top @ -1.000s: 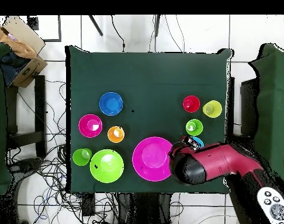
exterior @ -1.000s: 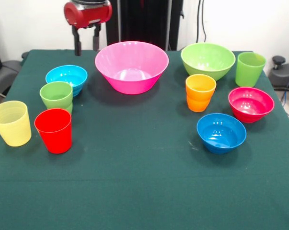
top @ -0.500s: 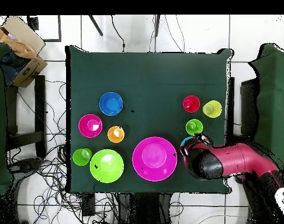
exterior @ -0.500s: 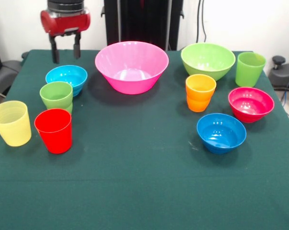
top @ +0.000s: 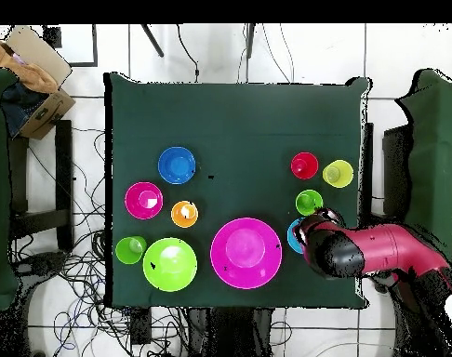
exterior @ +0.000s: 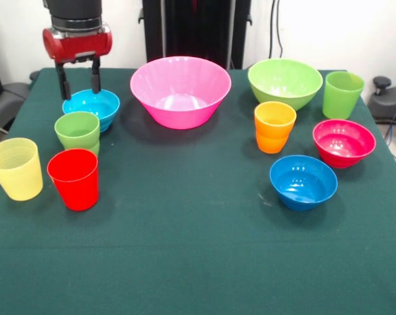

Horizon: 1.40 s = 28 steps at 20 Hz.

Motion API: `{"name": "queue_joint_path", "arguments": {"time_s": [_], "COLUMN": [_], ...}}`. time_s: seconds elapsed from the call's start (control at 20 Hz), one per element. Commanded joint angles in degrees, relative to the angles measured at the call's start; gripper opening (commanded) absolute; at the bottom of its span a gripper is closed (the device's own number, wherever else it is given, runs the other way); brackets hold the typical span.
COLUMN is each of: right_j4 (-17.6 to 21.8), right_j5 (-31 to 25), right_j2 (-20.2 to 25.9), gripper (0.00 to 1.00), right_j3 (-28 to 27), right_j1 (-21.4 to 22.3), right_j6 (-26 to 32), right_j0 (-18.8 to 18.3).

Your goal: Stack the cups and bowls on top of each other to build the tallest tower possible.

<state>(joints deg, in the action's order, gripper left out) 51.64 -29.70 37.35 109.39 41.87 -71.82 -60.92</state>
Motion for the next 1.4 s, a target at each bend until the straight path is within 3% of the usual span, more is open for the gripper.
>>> {"name": "queue_joint_path", "arguments": {"time_s": [0.05,0.5,1.4], "right_j4": [5.07,6.08,10.09], "right_j5": [0.86,1.56,5.51], "right_j2": [2.18,2.39,5.64], "gripper": [1.0,1.0,1.0], "right_j3": [-2.83,-2.49,-0.75], "right_j1": [-3.15,-3.8,-5.14], "right_j6": [8.76,9.48,11.31], "right_j0": [1.19,0.77,-3.96]}}
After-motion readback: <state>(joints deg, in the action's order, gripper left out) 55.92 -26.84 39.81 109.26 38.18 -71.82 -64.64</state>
